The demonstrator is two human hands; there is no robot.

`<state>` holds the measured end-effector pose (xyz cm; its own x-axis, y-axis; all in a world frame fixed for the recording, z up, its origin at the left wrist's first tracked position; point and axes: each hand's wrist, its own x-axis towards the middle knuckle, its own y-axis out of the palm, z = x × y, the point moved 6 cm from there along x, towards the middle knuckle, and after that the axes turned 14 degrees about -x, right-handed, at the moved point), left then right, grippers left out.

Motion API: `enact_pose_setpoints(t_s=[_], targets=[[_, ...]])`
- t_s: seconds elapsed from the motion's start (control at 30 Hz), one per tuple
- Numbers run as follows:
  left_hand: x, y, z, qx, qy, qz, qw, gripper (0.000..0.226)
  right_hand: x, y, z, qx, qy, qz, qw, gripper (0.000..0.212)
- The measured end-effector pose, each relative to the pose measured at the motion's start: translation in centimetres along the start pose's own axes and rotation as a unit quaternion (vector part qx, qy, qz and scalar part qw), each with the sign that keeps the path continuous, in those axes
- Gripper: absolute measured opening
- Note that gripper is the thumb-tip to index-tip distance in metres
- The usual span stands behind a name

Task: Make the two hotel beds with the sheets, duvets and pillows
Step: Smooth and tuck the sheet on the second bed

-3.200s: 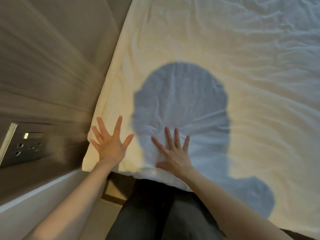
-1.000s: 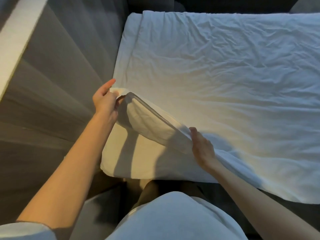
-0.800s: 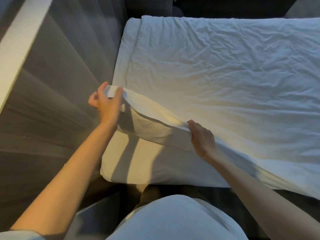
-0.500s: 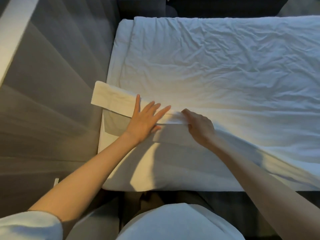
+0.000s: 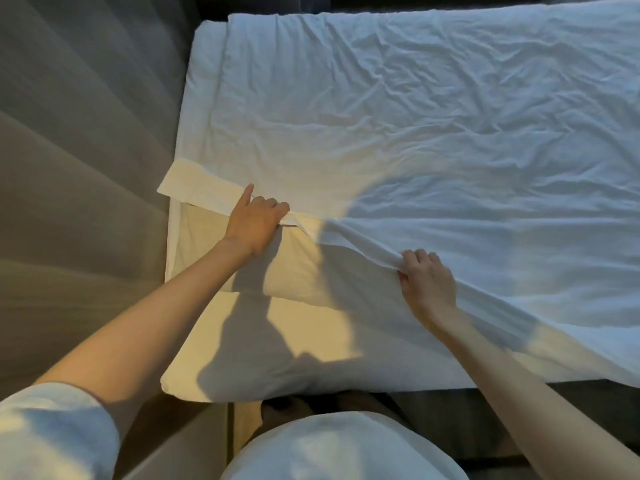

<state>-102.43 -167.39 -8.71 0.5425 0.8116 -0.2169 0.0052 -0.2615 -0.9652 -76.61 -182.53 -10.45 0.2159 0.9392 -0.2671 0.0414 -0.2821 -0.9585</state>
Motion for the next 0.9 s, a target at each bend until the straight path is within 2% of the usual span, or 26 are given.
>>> enact_pose_setpoints(t_s=[0.1,0.2,0.3,0.5,0.8,0.9], targets=[[0.8,0.1,0.5,0.003,-0.015,0.011,1.000,0.032,0.1,1.7,-1.8,0.028,0.065,0.050,0.996,0.022],[1.2,0.3,0.6,0.006,-0.024,0.016,1.000,0.031,2.0,2.1,-2.3,0.134,0.098,0.091,0.982,0.015],[1.8,-0.3,2.1,-0.005,-0.049,-0.001,0.999,0.035,4.3,-0.3,-2.3,0.184,0.114,0.033,0.976,0.017],[4.1,-5.2,6.3,-0.036,-0.096,-0.068,0.992,0.033,9.2,-8.7,-0.5,0.142,0.097,-0.113,0.979,0.025],[10.0,-10.3,14.2,-0.044,-0.151,-0.160,0.974,0.019,19.4,-18.6,3.9,0.140,0.056,-0.197,0.969,0.022],[12.4,-11.1,16.2,-0.044,-0.169,-0.162,0.971,0.020,23.3,-19.6,4.9,0.152,0.052,-0.207,0.965,0.023]])
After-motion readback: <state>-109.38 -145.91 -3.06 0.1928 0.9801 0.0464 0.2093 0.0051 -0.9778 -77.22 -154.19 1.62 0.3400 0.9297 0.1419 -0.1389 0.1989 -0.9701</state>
